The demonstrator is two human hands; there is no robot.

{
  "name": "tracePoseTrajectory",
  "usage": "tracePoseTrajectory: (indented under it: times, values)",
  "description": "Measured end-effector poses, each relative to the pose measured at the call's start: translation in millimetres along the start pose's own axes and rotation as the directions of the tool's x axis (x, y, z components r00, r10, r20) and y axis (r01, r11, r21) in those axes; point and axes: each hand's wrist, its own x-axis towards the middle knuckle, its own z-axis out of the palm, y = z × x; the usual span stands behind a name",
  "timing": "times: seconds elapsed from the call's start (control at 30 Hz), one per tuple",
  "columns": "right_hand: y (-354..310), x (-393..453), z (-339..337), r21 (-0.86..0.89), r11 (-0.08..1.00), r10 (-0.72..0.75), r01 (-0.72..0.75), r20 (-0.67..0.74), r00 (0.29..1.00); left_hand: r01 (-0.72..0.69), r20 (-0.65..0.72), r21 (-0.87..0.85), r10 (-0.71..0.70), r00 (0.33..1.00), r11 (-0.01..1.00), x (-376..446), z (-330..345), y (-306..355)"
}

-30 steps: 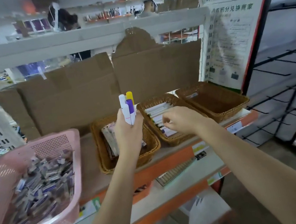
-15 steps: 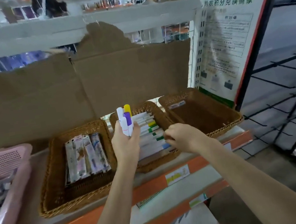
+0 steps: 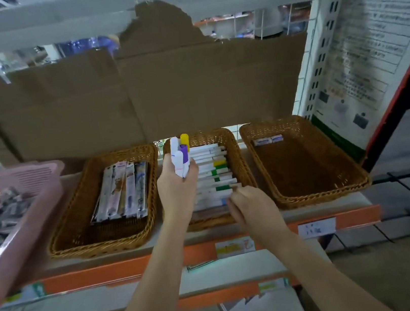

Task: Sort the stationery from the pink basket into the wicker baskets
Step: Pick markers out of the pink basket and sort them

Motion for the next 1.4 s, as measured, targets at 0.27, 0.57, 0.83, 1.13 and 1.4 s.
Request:
tracePoseTrajectory:
  times: [0.27, 0.57, 0.83, 1.13, 1.4]
  values:
    - [4.1, -3.0, 11.0, -0.029, 0.998, -0.052, 0.049, -0.146, 0.988, -0.482, 0.585, 0.616, 0.047, 0.81, 0.623, 63.0, 27.8, -27.3]
    - [4.8, -3.6, 14.1, -0.049, 0.998, -0.04, 0.031, -0.185, 0.982, -0.638, 0.824, 0.5, -0.095, 0.558, 0.586, 93.0, 40.4, -43.6]
    - [4.9, -4.6, 17.3, -0.065, 0.997, -0.043, 0.029, -0.229, 0.972, -0.602, 0.861, 0.44, -0.123, 0.493, 0.666, 85.3, 21.2, -31.7]
    - [3.7, -5.1, 18.1, -0.058, 0.998, -0.016, 0.003, -0.232, 0.973, -0.634, 0.822, 0.438, 0.001, 0.569, 0.637, 75.3, 8.9, -27.1]
    - [1.2, -1.8, 9.6, -0.086, 0.996, -0.019, 0.008, -0.135, 0.991, -0.659, 0.794, 0.427, 0.092, 0.601, 0.619, 57.5, 6.7, -34.7]
